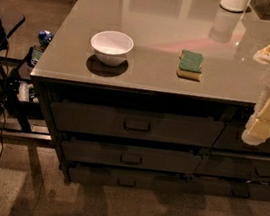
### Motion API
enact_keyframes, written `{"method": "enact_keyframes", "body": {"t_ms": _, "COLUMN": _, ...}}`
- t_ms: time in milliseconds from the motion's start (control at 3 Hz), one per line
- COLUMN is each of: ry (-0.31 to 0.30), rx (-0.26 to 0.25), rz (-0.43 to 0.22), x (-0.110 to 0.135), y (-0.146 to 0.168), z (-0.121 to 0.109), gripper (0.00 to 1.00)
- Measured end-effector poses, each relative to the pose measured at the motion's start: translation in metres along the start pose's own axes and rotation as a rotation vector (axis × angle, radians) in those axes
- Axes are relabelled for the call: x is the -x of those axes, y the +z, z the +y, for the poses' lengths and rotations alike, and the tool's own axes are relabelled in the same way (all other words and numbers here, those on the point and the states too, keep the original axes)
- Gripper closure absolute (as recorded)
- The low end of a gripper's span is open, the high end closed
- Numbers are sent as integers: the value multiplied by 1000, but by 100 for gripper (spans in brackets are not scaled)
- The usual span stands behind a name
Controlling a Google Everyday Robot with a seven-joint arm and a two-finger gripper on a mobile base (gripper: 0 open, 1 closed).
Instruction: Open bottom drawer
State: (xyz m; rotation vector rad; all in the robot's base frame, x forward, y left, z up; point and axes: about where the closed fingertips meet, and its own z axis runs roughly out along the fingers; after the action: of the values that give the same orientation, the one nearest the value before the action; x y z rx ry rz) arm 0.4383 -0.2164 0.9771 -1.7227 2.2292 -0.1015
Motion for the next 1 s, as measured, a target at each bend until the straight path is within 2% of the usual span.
{"method": "enact_keyframes", "body": {"t_ms": 333, "ry": 0, "rx": 0, "rz": 0, "x": 0, "y": 0, "z": 0, "gripper": 0}}
{"method": "enact_keyframes", "body": {"t_ms": 667, "ry": 19, "rx": 26, "rz": -9, "x": -2, "y": 29, "z": 17, "gripper": 0}}
{"method": "enact_keyframes", "body": {"t_ms": 1000, "ry": 44, "rx": 74, "rz": -36, "x": -3, "y": 89, "z": 47, "gripper": 0}}
